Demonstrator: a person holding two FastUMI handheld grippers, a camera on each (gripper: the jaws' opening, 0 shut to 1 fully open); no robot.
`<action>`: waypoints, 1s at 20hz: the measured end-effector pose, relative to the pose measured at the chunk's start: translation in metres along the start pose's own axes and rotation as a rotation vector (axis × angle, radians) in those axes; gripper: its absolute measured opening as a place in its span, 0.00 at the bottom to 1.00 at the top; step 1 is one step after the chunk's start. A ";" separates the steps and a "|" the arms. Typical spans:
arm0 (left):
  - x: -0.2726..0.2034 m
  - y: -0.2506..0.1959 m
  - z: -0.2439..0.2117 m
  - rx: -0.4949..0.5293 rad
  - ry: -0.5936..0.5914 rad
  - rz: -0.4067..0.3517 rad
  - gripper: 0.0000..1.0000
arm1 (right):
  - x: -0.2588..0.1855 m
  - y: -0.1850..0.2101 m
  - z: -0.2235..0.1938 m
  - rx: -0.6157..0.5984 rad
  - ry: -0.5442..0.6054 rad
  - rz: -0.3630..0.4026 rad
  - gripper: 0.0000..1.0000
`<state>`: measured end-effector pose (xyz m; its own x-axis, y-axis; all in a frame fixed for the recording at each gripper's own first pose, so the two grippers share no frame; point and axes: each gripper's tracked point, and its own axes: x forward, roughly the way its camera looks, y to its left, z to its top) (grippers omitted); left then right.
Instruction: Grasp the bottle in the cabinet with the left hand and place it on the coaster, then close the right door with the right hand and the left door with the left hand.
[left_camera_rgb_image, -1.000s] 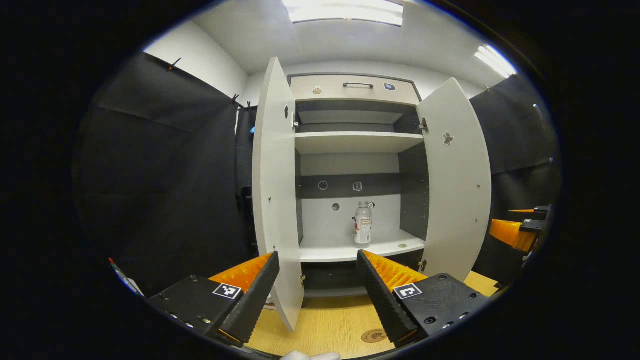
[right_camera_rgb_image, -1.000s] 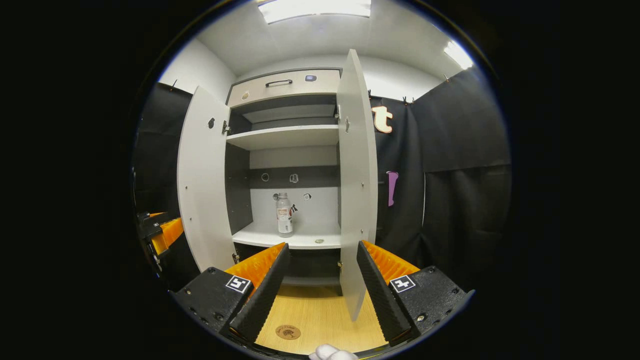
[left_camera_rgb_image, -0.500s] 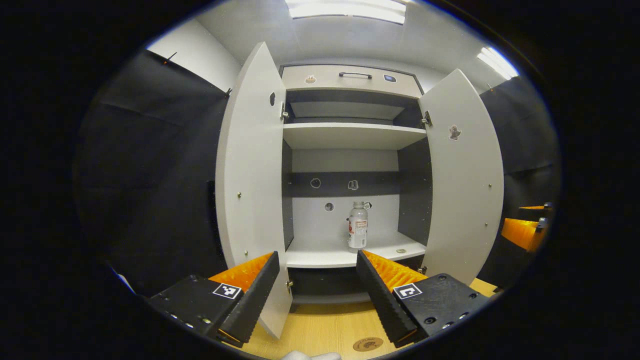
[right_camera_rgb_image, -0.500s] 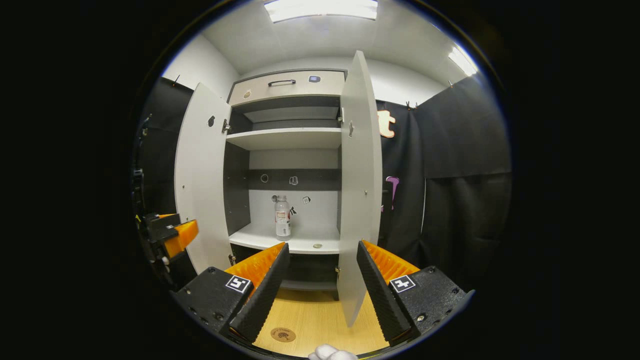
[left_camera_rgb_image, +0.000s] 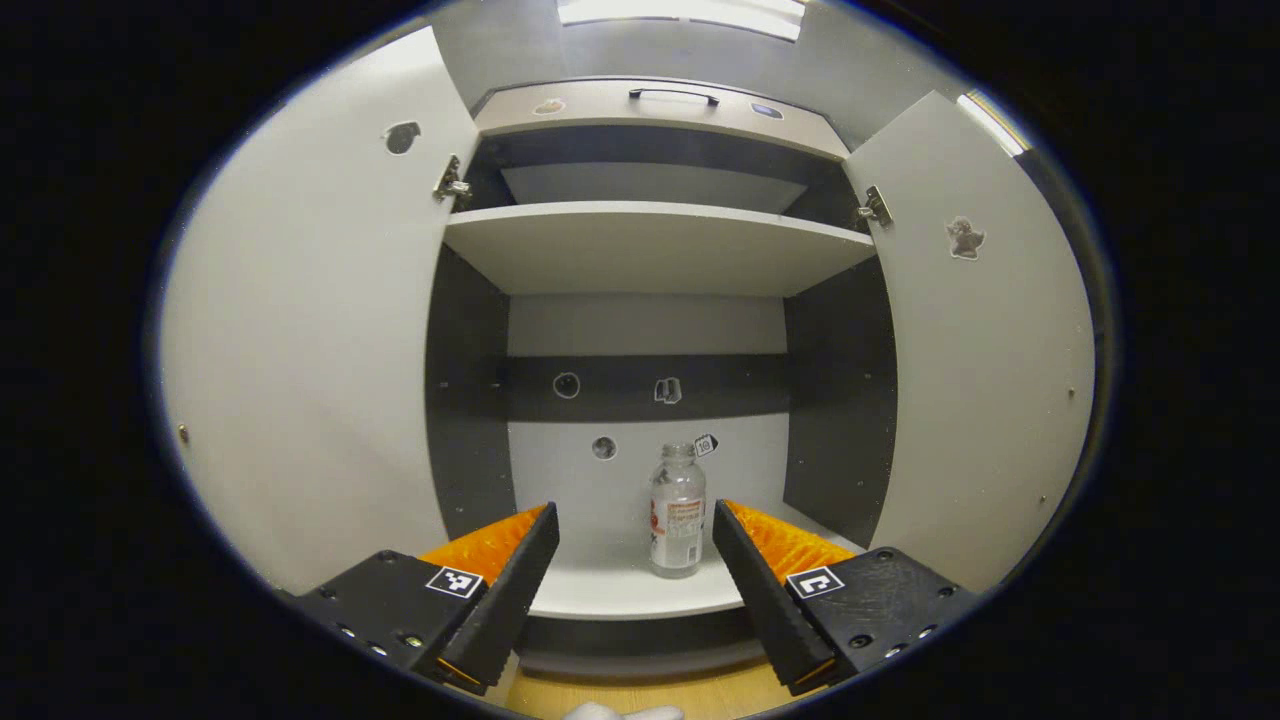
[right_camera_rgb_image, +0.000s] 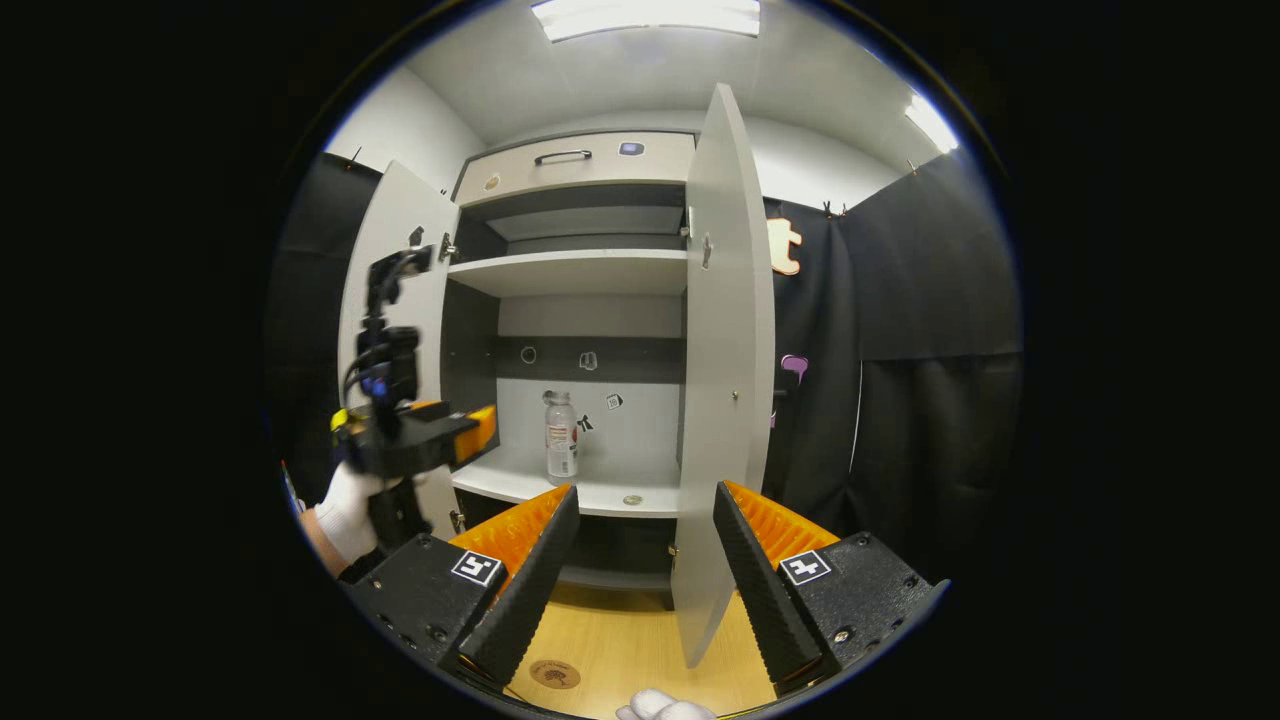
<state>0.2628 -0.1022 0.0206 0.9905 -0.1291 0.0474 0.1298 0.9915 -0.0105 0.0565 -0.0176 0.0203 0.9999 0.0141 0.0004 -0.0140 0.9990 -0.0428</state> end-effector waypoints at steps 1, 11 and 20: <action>0.017 -0.006 0.000 -0.007 0.003 -0.006 0.94 | 0.003 -0.003 -0.001 0.006 0.009 -0.003 0.83; 0.153 -0.031 -0.042 -0.058 0.023 -0.001 0.94 | 0.015 -0.035 -0.005 -0.013 0.044 -0.057 0.83; 0.190 -0.028 -0.082 -0.024 0.084 0.047 0.95 | 0.017 -0.038 -0.014 -0.019 0.074 -0.047 0.83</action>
<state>0.4506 -0.1558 -0.0517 0.9957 -0.0842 -0.0377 0.0829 0.9960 -0.0347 0.0744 -0.0564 0.0080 0.9968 -0.0368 -0.0705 0.0323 0.9974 -0.0638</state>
